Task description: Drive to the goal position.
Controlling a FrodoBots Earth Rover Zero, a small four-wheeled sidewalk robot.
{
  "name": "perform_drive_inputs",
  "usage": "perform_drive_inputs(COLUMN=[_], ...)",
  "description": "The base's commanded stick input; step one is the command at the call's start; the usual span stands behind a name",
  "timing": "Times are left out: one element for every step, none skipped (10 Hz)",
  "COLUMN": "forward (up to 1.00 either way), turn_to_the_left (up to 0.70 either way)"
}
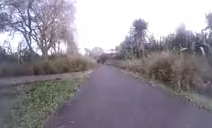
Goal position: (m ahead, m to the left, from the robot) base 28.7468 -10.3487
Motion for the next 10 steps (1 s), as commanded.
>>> perform_drive_inputs(forward=[0.7,0.7,0.7,0.7,0.7,0.0,0.0,0.0,0.0,0.0], turn_to_the_left=[-0.35,-0.35,-0.35,-0.35,-0.35,0.0,0.0,0.0,0.0,0.0])
